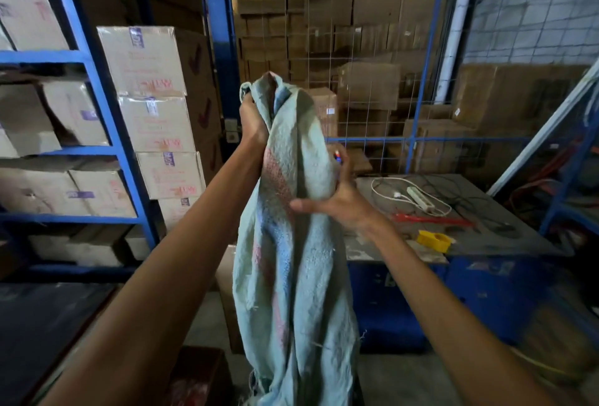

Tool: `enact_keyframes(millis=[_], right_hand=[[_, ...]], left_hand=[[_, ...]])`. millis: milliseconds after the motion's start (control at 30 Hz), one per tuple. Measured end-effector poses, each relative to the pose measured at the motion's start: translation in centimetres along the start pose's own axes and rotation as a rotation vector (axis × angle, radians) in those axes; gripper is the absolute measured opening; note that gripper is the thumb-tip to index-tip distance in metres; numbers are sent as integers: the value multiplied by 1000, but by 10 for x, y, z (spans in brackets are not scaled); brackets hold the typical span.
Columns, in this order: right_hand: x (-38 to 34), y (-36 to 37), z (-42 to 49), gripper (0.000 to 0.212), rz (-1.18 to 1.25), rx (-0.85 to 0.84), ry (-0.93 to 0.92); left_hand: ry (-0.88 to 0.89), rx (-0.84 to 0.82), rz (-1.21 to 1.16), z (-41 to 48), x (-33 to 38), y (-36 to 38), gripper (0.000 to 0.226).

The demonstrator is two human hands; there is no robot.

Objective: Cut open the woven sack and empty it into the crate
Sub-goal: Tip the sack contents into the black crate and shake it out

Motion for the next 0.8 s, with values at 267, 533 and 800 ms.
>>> enact_keyframes(millis=[267, 533, 800], right_hand=[[76, 64, 7, 76, 255, 203, 414], [103, -9, 39, 85, 340, 505, 379], [-15, -3, 30, 52, 180, 500, 207]], left_hand=[[-152, -476, 44, -52, -41, 13, 79], [-449, -770, 709, -94, -153, -155, 146], [49, -265, 797, -151, -157, -87, 84]])
Point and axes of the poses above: each hand's wrist, its own z-axis towards the middle knuckle, its own y-axis out of the palm, x = y × z, the point moved 6 cm from there along z, towards the middle knuckle, and after that the axes turned 9 degrees about y, right-handed, at the moved point
